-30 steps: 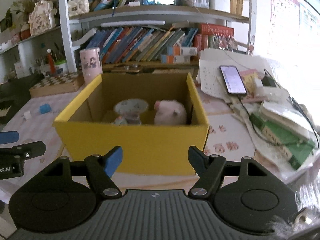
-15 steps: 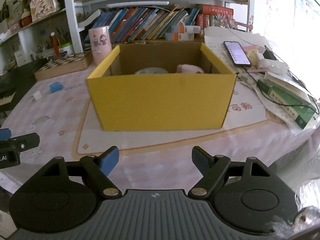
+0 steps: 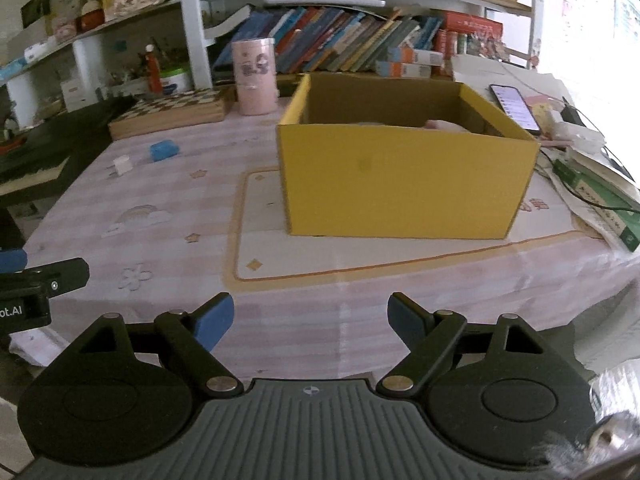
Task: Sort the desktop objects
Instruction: 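Lift both open grippers out and move them toward the white plug and blue pouch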
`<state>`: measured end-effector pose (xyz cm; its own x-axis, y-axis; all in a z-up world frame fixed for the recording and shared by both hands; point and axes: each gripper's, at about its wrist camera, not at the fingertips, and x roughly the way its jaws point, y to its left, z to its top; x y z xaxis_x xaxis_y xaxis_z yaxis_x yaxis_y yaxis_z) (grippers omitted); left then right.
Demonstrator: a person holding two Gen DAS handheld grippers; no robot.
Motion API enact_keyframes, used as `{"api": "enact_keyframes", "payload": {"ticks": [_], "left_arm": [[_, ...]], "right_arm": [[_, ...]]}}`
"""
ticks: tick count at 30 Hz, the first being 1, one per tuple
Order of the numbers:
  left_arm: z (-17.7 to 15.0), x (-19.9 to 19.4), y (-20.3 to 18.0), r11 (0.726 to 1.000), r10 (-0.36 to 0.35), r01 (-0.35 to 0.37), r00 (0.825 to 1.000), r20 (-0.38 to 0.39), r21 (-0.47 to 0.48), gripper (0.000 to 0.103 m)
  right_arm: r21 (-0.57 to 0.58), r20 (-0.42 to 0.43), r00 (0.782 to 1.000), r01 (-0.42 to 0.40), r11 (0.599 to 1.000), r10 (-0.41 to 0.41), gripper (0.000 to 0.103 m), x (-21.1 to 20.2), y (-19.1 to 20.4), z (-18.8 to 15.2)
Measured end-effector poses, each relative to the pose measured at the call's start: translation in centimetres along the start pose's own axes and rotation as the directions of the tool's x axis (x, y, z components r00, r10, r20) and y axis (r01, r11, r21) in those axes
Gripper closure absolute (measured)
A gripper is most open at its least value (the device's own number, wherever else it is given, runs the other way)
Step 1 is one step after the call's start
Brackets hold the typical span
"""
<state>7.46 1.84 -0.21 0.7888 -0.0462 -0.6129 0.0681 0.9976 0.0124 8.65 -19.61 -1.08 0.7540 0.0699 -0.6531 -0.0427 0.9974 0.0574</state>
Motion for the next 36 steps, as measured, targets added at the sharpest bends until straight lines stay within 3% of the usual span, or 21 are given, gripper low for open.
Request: {"api": "enact_keyframes", "payload": {"ticks": [20, 36], "left_arm": [[-2.8, -2.8, 6.9, 0.996, 0.059, -0.059, 0.998, 0.001, -0.068, 0.016], [-2.8, -3.0, 9.6, 0.991, 0.097, -0.095, 0.995, 0.008, -0.095, 0.016]], "right_arm": [[-0.113, -0.009, 0.995, -0.097, 0.989, 0.096, 0.019, -0.9, 8.2, -1.6], [-0.176, -0.007, 0.988, -0.152, 0.973, 0.153, 0.018, -0.6, 12.5, -0.9]]}}
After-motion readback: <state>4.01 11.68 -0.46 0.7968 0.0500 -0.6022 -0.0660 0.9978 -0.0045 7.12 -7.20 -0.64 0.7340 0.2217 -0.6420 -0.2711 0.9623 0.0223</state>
